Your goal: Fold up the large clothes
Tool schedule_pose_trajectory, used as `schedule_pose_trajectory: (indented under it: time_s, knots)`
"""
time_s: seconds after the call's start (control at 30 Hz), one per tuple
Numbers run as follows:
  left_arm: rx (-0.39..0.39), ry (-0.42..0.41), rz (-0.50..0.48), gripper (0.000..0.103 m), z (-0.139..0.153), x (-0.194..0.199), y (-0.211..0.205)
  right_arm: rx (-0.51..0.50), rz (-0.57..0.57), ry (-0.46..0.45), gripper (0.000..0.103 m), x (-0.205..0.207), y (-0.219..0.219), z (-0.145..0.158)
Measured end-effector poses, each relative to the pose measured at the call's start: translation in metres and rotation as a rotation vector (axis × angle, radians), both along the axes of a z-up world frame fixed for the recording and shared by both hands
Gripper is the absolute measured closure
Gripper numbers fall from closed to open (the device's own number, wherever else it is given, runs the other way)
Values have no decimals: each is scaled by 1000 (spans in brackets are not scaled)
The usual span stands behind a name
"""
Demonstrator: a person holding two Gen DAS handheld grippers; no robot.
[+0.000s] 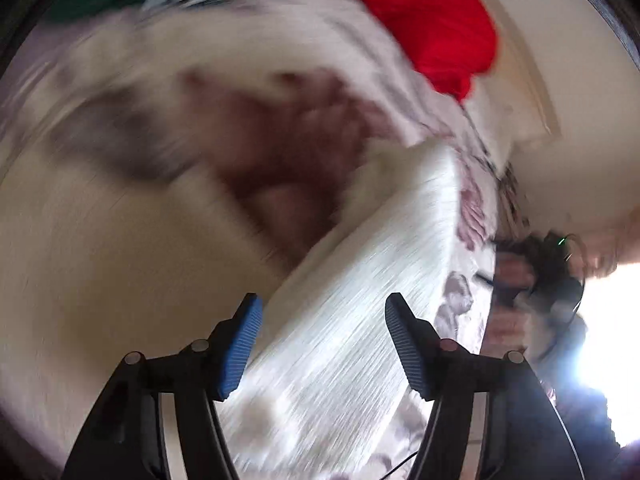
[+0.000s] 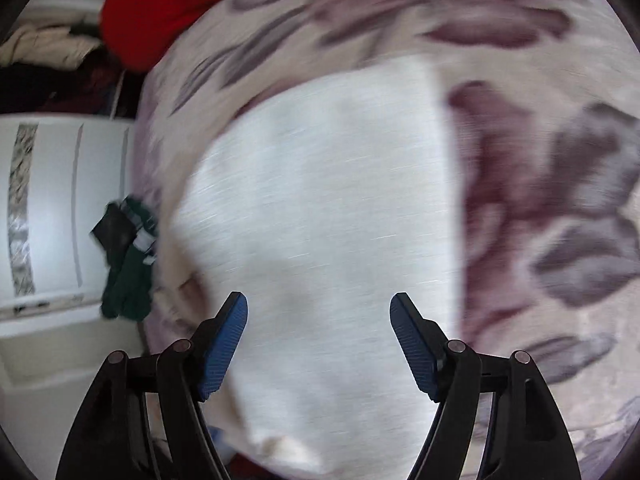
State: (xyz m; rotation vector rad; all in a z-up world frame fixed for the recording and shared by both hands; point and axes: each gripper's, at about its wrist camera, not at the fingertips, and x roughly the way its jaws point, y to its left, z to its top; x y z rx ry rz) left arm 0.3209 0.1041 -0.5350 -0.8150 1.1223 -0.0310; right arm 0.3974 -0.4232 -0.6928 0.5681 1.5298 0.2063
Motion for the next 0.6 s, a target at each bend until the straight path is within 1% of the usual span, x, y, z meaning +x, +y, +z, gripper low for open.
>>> schedule_pose_trajectory:
  time_s: [0.03, 0.1, 0.17, 0.23, 0.3, 0.33, 0.37, 0.4, 0.43, 0.5, 0.57, 0.6]
  knots:
    - [28, -18, -45, 41, 3, 35, -10, -8, -23, -2, 27, -1, -16, -6]
    - [50, -38, -109, 41, 2, 92, -27, -8, -68, -4, 27, -3, -43, -22]
    - [63, -31, -171, 41, -6, 143, -46, 11, -116, 2, 27, -3, -67, -41]
    - [69, 2, -237, 41, -29, 198, -65, 45, -151, 9, 27, 1, -83, -56]
    - [100, 48, -260, 42, -47, 228, -76, 101, -179, 6, 27, 11, -91, -70]
    - [115, 61, -265, 43, -55, 236, -79, 121, -186, 4, 27, 16, -92, -76]
    - [129, 45, -259, 51, -60, 242, -81, 141, -189, -1, 27, 22, -89, -82]
    - [125, 8, -250, 94, -59, 243, -79, 175, -189, -7, 27, 31, -89, -88]
    - [128, -7, -240, 96, -57, 242, -76, 217, -187, -11, 27, 40, -86, -96]
    - [89, -56, -201, 96, -52, 236, -65, 276, -172, -7, 27, 60, -78, -108]
    - [81, -60, -177, 96, -53, 229, -55, 271, -150, -3, 28, 76, -65, -115]
    - [72, -59, -166, 96, -54, 227, -51, 260, -138, -15, 49, 86, -57, -117]
